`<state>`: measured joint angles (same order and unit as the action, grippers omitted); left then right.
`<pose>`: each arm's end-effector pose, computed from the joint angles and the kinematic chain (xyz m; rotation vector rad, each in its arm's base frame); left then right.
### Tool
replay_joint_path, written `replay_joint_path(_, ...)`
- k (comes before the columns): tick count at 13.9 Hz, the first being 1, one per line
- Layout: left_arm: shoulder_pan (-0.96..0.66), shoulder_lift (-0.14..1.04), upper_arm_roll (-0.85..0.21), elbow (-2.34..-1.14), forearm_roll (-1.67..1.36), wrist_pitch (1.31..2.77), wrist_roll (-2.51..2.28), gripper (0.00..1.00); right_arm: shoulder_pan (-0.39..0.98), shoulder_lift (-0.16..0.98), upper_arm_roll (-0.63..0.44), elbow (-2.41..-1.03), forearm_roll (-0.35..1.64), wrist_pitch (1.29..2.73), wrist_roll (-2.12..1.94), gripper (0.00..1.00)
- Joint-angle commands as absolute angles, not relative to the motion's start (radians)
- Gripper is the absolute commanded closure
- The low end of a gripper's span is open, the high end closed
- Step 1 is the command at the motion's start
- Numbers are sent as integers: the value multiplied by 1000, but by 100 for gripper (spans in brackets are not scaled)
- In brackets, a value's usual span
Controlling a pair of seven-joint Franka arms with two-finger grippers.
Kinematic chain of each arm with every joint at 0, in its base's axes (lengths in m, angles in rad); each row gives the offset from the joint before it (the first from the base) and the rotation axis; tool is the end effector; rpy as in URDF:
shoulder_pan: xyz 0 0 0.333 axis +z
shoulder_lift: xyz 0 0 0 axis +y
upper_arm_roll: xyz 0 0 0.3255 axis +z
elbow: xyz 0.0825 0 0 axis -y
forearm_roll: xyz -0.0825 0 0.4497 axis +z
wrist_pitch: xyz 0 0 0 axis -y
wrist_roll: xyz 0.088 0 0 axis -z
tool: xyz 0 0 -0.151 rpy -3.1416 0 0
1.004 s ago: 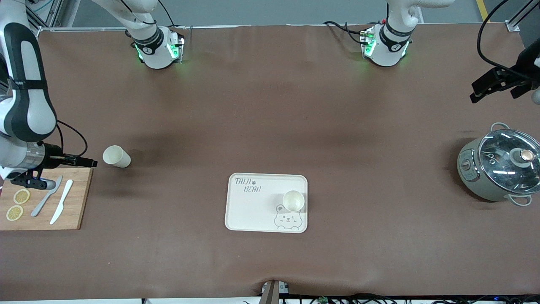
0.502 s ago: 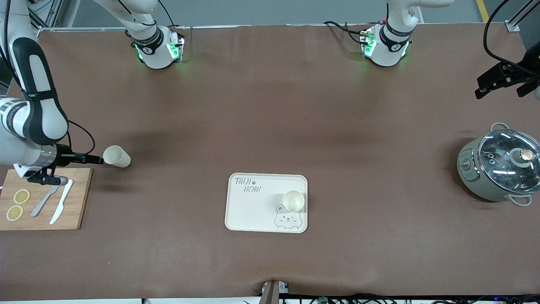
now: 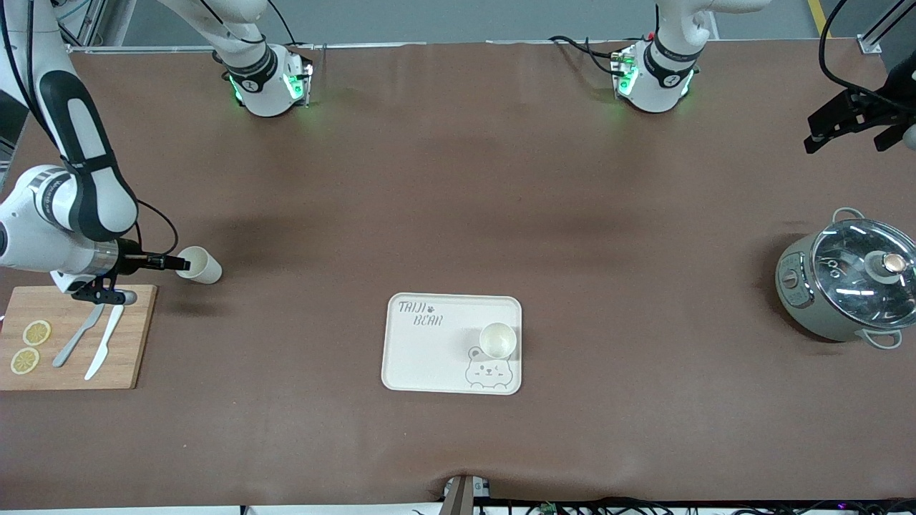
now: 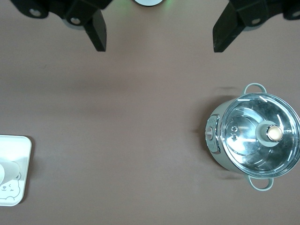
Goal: Place white IKEA cup upright on tray with both arms
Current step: 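Reach the right gripper to the paper cup beside the cutting board, then close the right gripper on the cup rim and lift it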
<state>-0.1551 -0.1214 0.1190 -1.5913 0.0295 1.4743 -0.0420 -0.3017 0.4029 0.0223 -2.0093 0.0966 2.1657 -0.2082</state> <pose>0.5704 -0.0120 0.6423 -3.1267 -0.0124 -0.0064 0.5919 -0.1617 0.1522 -2.9780 0.2028 0.3292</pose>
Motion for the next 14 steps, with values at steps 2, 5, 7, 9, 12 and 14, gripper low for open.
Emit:
replay_joint_path(2,-147,-146,109,-1624,45,1505,-25,0,-310,379,31,-2039,107,2171,-224,43)
replay_joint_path(5,-147,-144,107,-1632,37,1505,-25,0,-301,385,31,-2037,107,2166,-218,100)
replay_joint_path(7,-147,-146,107,-1641,35,1505,-25,0,-282,385,31,-2033,109,2135,-212,100)
replay_joint_path(9,-149,-146,107,-1638,37,1505,-23,0,-281,380,31,-2005,109,2122,-193,100)
replay_joint_path(12,-160,-138,101,-1626,41,1505,-23,0,-241,376,32,-1929,109,2021,-65,100)
replay_joint_path(14,-160,-127,101,-1608,41,1505,-21,0,-210,380,32,-1855,112,1954,-2,100)
